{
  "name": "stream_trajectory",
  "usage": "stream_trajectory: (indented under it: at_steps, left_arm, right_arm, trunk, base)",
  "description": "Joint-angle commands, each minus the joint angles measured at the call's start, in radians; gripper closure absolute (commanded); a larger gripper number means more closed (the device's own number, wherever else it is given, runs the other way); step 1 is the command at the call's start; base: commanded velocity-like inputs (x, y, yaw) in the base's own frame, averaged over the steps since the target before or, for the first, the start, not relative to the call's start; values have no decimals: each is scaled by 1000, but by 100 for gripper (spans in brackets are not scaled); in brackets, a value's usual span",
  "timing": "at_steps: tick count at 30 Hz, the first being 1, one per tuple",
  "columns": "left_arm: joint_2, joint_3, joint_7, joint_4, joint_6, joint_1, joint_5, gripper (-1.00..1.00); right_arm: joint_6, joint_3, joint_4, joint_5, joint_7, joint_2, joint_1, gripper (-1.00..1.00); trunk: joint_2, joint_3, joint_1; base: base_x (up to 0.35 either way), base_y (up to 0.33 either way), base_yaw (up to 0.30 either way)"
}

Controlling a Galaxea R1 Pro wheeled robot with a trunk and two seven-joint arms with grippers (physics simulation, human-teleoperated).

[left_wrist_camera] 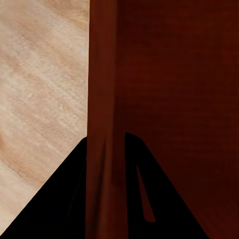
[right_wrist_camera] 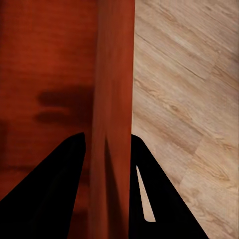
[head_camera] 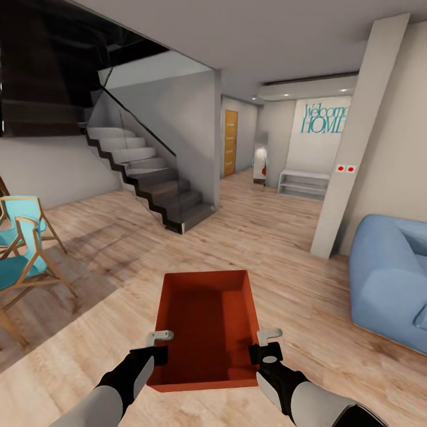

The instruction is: Move the two storage containers from the living room to the garage. In the garage, place one container on the floor and stack the other container on top of it (either order is fine).

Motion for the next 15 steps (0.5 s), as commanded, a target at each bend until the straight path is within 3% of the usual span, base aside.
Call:
stream_trajectory:
  at_steps: [1,15]
  left_arm:
    - [-1,10,7,0,7,1,-21,100]
    - [0,10,7,0,7,1,-21,100]
  right_arm:
    - [-13,-37,-4,9,-2,0,-2,100]
    - [-12,-37,-4,9,-2,0,-2,100]
  trunk:
    - [-1,-1,1]
    - [-1,-1,1]
  base:
    - [322,0,0]
    - [322,0,0]
